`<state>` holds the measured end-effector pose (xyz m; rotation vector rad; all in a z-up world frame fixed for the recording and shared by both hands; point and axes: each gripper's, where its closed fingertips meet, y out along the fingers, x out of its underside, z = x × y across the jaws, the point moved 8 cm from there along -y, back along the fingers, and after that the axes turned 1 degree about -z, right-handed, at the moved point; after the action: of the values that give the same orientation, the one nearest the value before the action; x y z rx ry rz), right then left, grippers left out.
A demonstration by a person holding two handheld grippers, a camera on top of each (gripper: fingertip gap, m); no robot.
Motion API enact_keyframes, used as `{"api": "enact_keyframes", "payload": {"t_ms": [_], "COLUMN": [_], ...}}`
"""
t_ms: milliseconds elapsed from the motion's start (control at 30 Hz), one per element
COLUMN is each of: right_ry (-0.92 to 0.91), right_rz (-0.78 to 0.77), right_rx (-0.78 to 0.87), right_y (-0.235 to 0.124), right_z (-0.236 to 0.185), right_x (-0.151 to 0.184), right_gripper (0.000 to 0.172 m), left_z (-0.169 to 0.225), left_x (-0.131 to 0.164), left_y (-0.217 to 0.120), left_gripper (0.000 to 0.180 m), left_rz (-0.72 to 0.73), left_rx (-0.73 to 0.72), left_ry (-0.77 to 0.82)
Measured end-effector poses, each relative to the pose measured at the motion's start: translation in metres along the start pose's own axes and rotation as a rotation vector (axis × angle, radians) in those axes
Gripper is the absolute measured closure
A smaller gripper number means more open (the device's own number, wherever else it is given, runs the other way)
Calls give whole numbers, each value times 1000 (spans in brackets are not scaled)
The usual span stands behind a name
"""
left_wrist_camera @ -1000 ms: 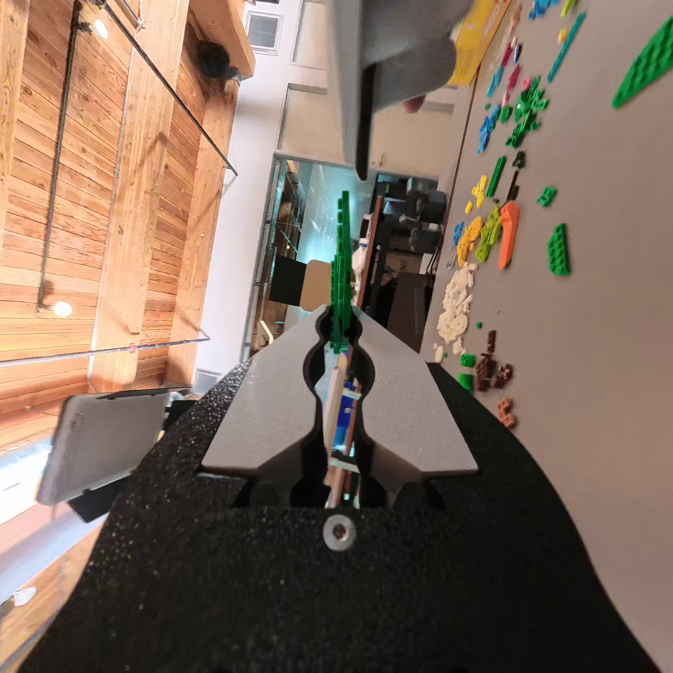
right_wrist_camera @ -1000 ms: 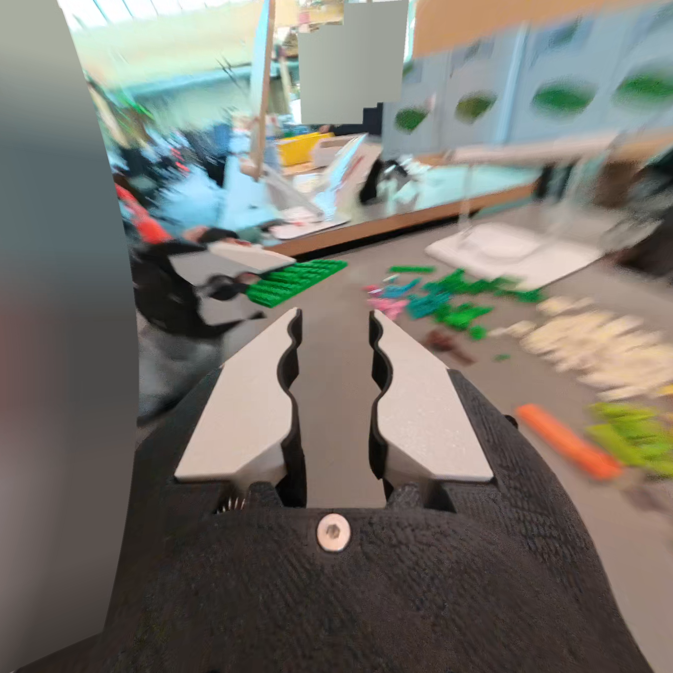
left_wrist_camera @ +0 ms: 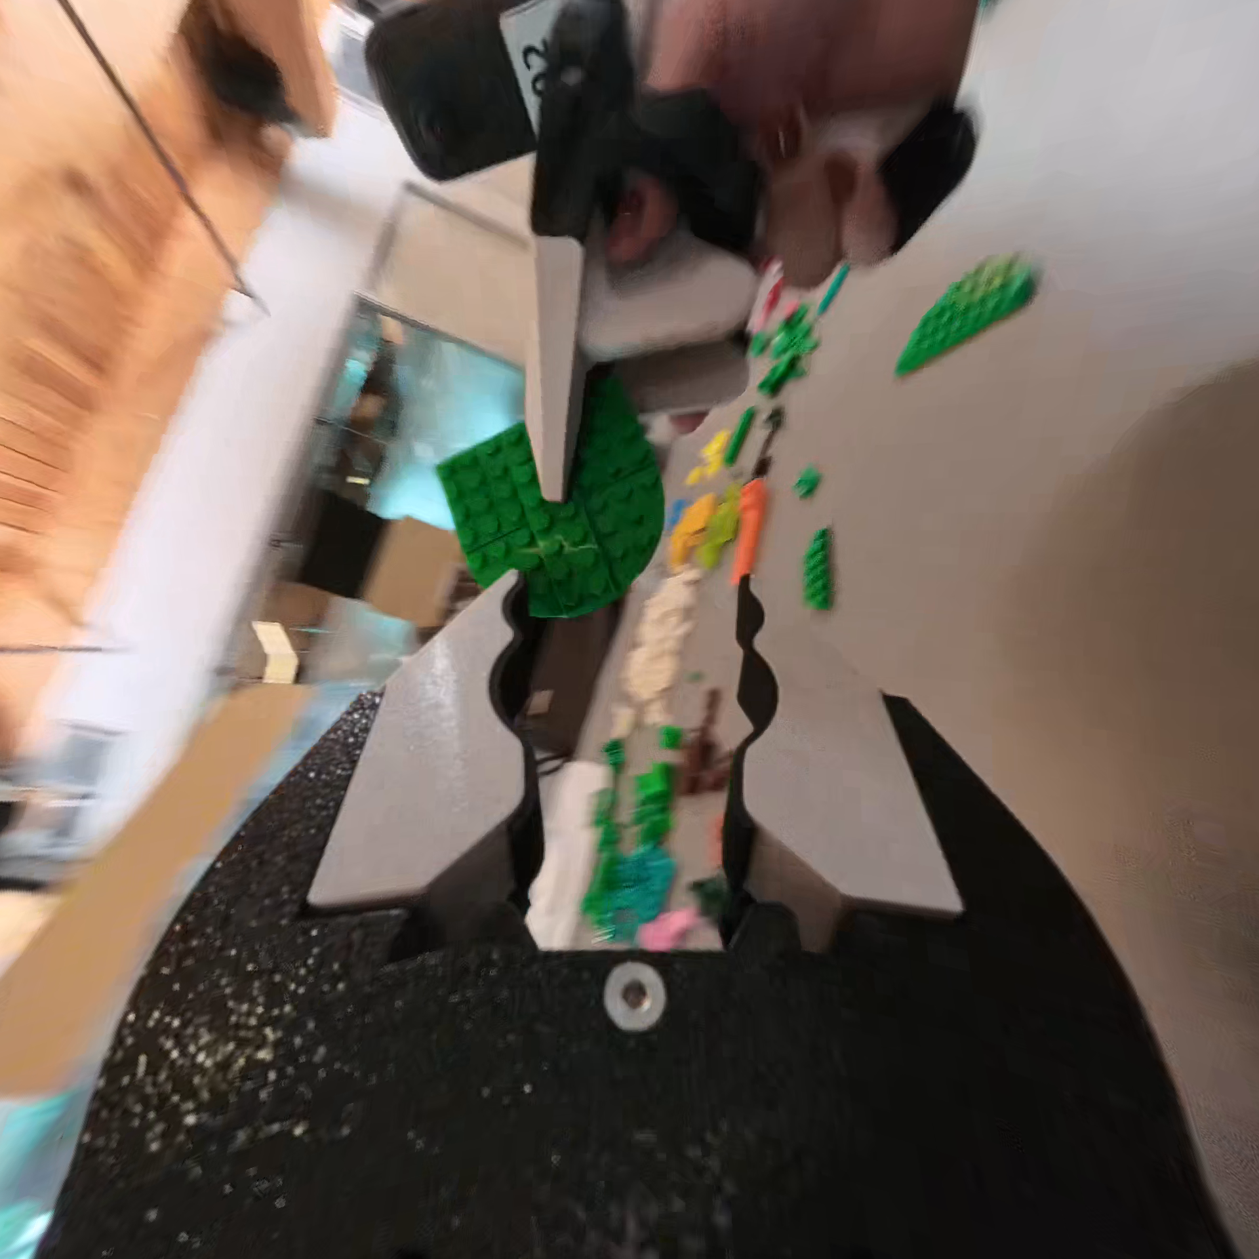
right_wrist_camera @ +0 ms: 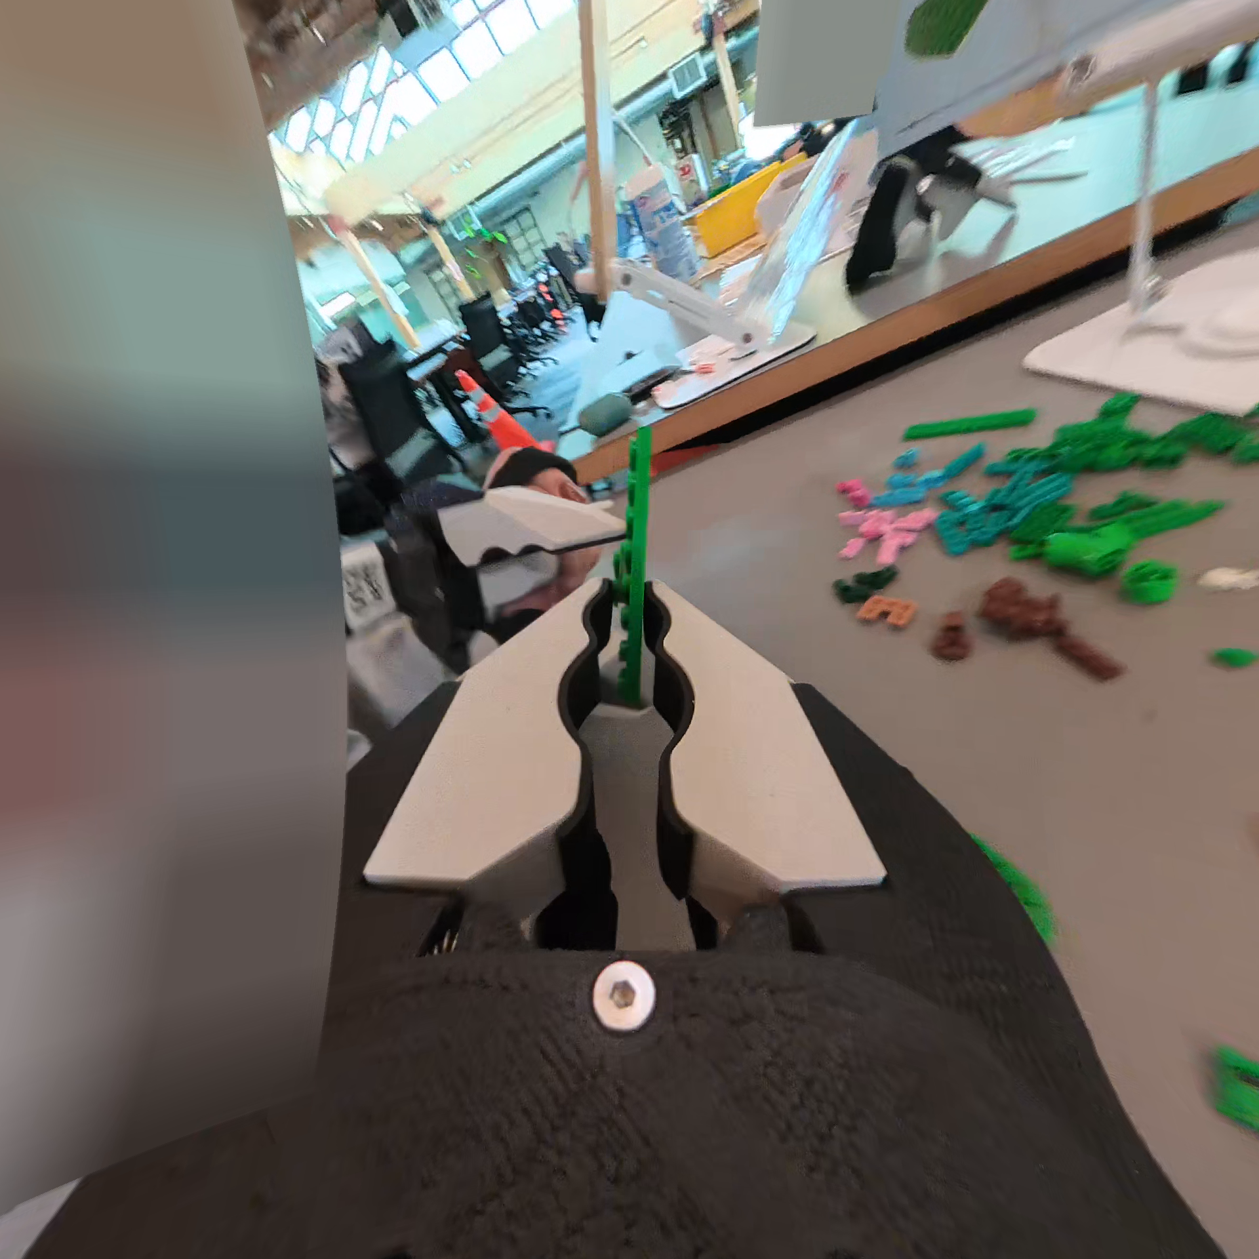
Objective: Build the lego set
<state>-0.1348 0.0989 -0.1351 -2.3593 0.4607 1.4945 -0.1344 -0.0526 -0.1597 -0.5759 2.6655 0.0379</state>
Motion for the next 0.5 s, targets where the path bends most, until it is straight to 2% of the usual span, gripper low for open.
{"api": "enact_keyframes", "payload": {"t_ms": [33, 167, 333, 400, 433, 500], "right_ry": [-38, -154, -237, -285, -299, -342], "right_rz": [1, 24, 143, 178, 177, 131], "right_rx": [11, 7, -74, -133, -158, -179], "right_y": [-1, 3, -1, -1, 0, 4], "right_z": [2, 7, 6, 0, -3, -7], "right_x": [0, 6, 10, 15, 18, 25], "right_gripper": [165, 165, 165, 165, 165, 165], "left_z": [-1, -10, -19, -14, -11, -7], "left_x": [1, 4, 13, 19, 20, 18], "left_y": [0, 0, -1, 7, 9, 8], "left_gripper": [121, 119, 112, 96, 98, 120], "left_rz": [33, 145, 286, 308, 341, 466], "left_rx": [55, 134, 138, 284, 361, 448], "left_ry": [-118, -503, -895, -1122, -1213, -1321]}}
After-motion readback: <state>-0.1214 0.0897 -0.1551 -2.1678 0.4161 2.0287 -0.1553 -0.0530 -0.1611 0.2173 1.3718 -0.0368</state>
